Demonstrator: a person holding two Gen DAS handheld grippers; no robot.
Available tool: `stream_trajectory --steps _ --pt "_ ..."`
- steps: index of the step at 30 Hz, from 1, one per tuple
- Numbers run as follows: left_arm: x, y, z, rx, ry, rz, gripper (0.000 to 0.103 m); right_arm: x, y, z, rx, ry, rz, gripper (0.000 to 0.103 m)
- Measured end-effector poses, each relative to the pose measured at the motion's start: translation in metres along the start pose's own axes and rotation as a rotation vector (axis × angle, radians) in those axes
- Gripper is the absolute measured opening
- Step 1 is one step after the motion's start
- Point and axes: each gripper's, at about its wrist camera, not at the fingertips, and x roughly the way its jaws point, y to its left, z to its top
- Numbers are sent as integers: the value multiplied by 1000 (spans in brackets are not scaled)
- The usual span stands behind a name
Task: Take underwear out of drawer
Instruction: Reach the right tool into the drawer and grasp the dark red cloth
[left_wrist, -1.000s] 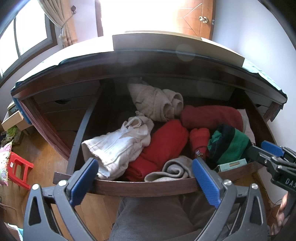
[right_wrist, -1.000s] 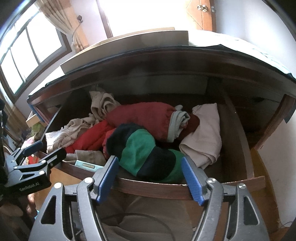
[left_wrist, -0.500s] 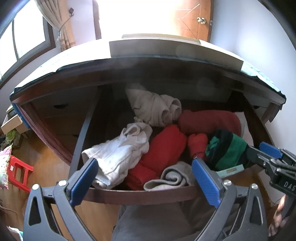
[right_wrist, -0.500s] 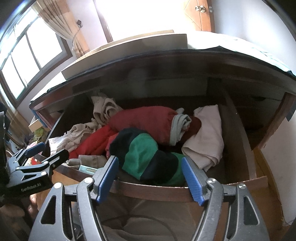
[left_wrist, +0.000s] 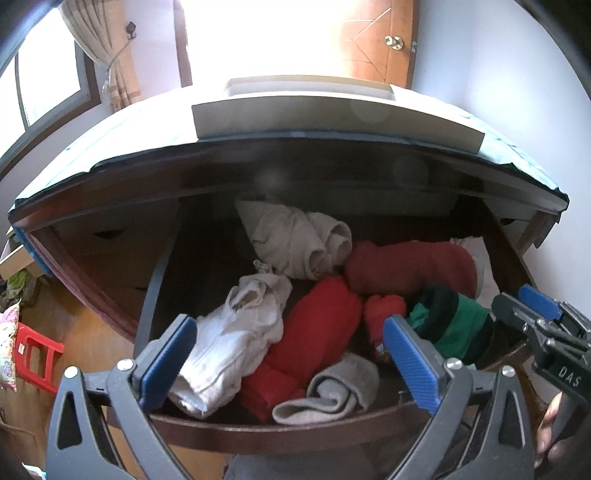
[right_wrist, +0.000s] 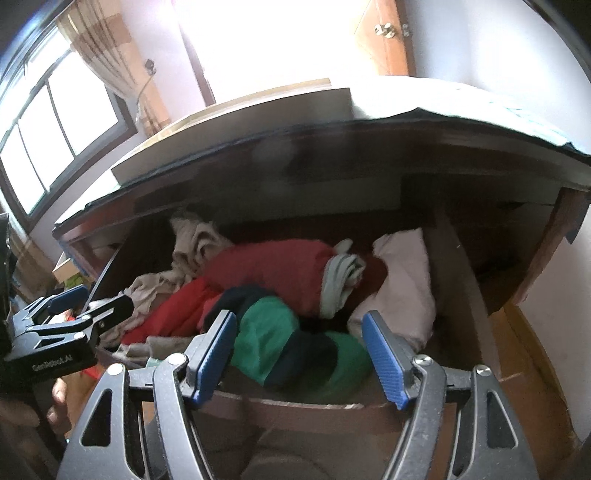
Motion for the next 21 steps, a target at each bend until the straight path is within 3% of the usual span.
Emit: stream_trajectory --steps 10,21 --pt "21 14 10 -40 45 -32 102 16 -21 10 29 27 -39 76" --pt "39 11 18 -5 69 -33 102 22 -38 27 13 35 -26 76"
